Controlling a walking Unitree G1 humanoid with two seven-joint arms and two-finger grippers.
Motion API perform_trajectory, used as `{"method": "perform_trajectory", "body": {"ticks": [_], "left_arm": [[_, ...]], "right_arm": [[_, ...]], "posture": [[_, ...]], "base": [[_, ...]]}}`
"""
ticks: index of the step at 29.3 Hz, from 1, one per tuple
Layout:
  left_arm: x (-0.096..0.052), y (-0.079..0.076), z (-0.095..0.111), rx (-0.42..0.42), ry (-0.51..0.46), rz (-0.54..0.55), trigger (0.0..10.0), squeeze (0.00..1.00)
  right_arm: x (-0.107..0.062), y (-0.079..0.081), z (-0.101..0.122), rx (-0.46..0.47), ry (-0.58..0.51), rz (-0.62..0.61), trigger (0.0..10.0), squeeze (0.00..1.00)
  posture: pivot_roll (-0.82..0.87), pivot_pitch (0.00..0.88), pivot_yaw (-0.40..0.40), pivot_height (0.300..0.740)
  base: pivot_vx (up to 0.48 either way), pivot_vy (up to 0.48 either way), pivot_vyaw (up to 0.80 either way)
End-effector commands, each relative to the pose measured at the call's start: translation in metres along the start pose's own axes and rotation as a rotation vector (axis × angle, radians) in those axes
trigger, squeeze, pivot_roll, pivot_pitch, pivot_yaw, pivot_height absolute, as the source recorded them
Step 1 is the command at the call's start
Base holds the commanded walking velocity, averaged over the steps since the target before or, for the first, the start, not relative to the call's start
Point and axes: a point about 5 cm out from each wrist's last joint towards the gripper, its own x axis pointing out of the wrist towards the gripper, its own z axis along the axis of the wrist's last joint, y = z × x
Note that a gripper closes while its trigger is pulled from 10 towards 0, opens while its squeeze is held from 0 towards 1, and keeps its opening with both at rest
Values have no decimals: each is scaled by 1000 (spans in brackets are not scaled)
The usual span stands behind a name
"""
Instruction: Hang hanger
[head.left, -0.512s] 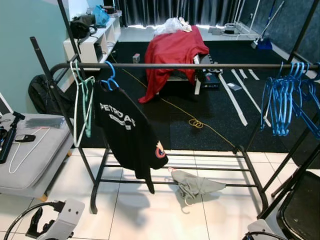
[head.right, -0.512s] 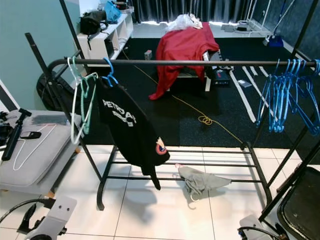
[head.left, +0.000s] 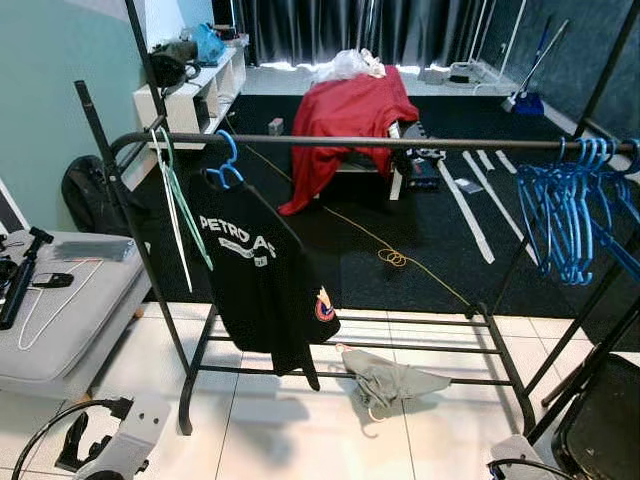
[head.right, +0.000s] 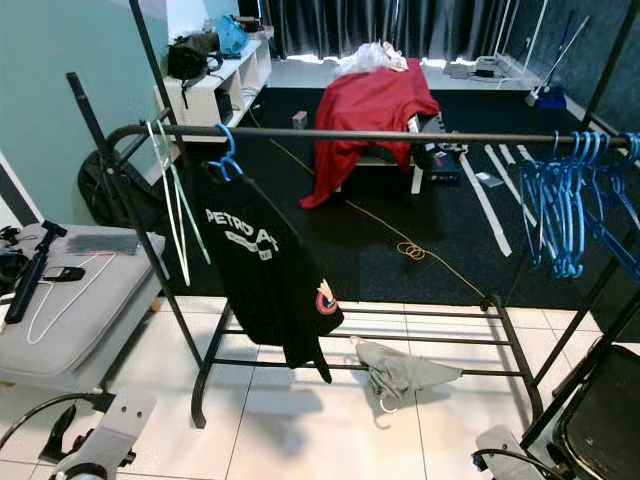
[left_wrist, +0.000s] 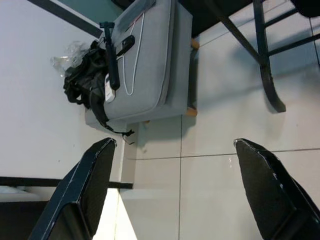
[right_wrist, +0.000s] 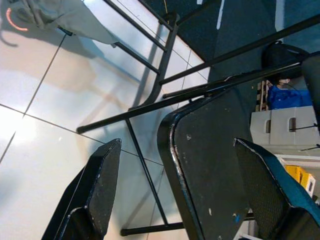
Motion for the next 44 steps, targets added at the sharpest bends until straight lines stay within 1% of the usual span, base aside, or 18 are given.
{"method": "perform_trajectory", "body": {"ticks": [1, 4, 7, 11, 20, 28, 31, 32, 33, 44], "left_arm": [[1, 2, -4, 12, 8, 3, 10000, 0], [3, 1, -3, 12, 9, 2, 10000, 0], [9, -1, -1, 13, 14, -1, 10000, 0], [11, -2, -1, 14, 16, -2, 10000, 0], [11, -9, 2, 13, 15, -5, 10000, 0], [12, -11, 3, 12, 12, -4, 10000, 0], [13, -12, 5, 10, 9, -3, 10000, 0], [13, -12, 5, 10, 9, -3, 10000, 0], [14, -13, 7, 8, 8, -2, 10000, 0], [15, -14, 8, 7, 4, 0, 10000, 0]], "right_arm": [[1, 4, 3, -7, 0, 14, 10000, 0], [2, 4, 4, -7, 0, 14, 10000, 0], [4, 4, 8, -7, 3, 17, 10000, 0], [5, 5, 9, -7, 4, 18, 10000, 0], [6, 2, 8, -7, 14, 18, 10000, 0], [6, 0, 7, -7, 17, 16, 10000, 0], [7, -1, 7, -6, 20, 17, 10000, 0], [7, -1, 7, -6, 20, 17, 10000, 0], [8, -3, 8, -4, 24, 17, 10000, 0], [9, -4, 8, -7, 20, 20, 10000, 0]], "posture": [[57, 0, -27, 740], [54, 0, -27, 740], [51, 0, -21, 740], [54, 0, -22, 740], [84, 0, -44, 740], [73, 0, -61, 740], [33, 0, -66, 740], [33, 0, -66, 740], [-3, 0, -61, 740], [-28, 0, -40, 740]], "base": [[0, 0, 0], [0, 0, 0], [0, 0, 0], [0, 0, 0], [0, 0, 0], [0, 0, 0], [0, 0, 0], [0, 0, 0], [0, 0, 0], [0, 0, 0]]}}
